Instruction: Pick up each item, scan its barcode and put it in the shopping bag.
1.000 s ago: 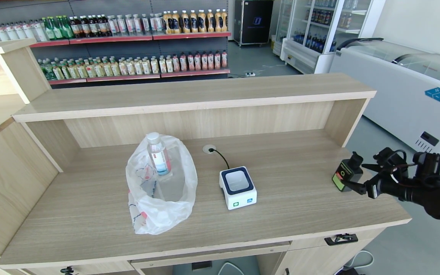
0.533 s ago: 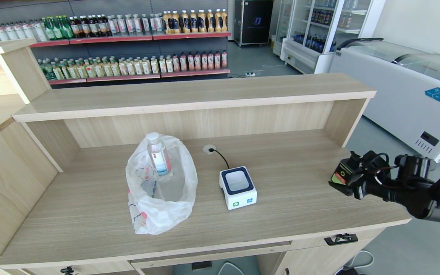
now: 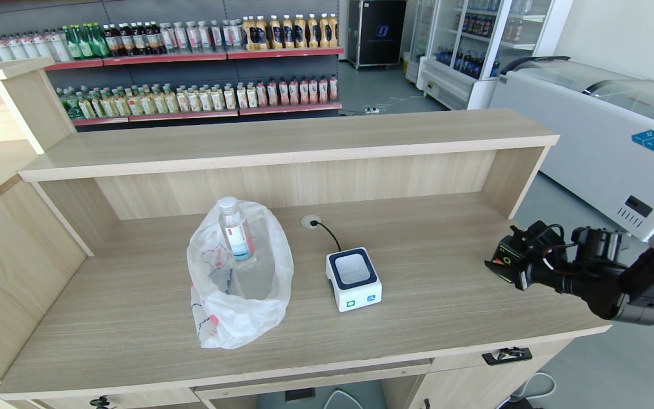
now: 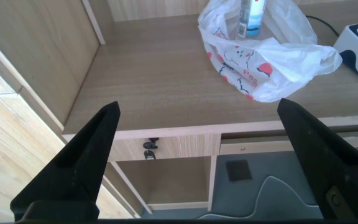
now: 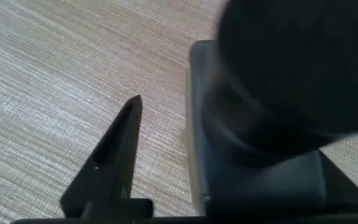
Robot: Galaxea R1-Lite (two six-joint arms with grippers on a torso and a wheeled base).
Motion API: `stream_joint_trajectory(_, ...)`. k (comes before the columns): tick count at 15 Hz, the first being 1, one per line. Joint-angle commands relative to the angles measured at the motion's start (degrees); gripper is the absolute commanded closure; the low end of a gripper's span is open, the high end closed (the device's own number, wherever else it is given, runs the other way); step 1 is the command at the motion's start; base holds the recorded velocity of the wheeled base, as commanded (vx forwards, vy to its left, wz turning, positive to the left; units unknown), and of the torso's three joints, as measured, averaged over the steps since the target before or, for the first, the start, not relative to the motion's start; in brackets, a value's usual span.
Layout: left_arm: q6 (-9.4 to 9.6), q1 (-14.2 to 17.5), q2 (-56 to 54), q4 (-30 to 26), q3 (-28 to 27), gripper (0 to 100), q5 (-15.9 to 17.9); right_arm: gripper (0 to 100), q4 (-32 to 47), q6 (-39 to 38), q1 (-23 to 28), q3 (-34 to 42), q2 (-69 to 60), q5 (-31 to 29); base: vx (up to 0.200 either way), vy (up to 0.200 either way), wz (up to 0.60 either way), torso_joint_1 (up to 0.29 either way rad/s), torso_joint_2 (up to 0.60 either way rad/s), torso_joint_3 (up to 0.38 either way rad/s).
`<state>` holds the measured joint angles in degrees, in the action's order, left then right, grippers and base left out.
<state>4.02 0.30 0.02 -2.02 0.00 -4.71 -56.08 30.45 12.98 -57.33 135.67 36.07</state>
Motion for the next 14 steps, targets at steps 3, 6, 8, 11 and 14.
stream_joint_trajectory(3,0.02,0.05,-0.02,0.0,0.0,0,-0.04,100,0.0,-0.04,-0.59,-0.94,0.3,0.05,0.0,0.0,0.0,0.0,0.0,0.0)
stream_joint_trajectory(6,0.02,0.05,-0.02,0.0,0.0,0,-0.04,100,0.27,0.31,-0.59,-0.5,-3.31,-0.12,0.0,0.0,0.0,0.0,0.0,0.0)
stream_joint_trajectory(8,0.02,0.05,-0.02,0.0,0.0,0,-0.04,100,0.97,1.45,-0.59,1.43,-10.34,-0.74,0.0,0.0,0.0,0.0,0.0,0.0)
stream_joint_trajectory(11,0.02,0.05,-0.02,0.0,0.0,0,-0.04,100,3.25,11.56,0.2,7.94,-25.45,-1.88,0.0,0.0,0.0,0.0,0.0,0.0)
stream_joint_trajectory(14,0.02,0.05,-0.02,0.0,0.0,0,-0.04,100,5.8,22.55,2.05,11.54,-33.89,-1.53,0.0,0.0,0.0,0.0,0.0,0.0)
